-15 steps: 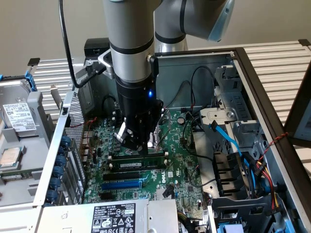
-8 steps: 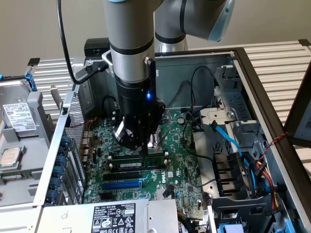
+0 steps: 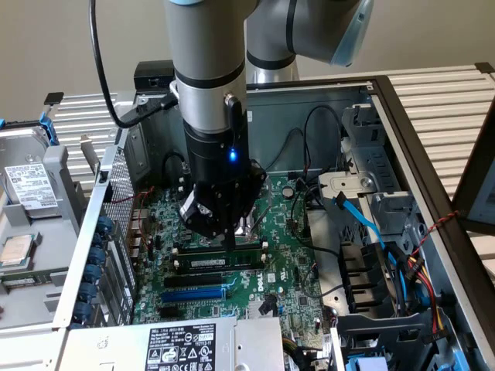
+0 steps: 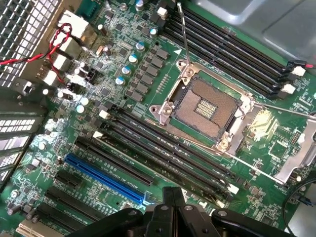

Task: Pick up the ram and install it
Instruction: 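Press down the ram until it locks into place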

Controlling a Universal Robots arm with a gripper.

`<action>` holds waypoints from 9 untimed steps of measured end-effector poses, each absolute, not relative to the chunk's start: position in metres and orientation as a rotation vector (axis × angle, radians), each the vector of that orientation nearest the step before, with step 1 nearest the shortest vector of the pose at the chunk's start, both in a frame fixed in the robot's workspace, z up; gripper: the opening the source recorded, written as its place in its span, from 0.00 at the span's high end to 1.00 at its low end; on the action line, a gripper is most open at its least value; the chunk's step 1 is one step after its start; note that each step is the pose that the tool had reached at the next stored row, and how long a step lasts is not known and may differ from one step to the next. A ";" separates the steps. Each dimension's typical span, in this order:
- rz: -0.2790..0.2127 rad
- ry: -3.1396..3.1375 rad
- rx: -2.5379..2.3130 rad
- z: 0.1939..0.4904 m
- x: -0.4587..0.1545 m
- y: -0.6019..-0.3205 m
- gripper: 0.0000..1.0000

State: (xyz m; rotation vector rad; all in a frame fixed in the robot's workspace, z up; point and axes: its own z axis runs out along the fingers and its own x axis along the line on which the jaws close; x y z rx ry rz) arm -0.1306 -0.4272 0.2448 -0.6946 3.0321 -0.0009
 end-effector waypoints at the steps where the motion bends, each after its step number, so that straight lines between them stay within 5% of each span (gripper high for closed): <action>1: -0.001 3.039 -0.666 0.245 -0.131 -0.427 0.90; 9: -0.005 3.078 -0.454 0.244 -0.131 -0.427 0.90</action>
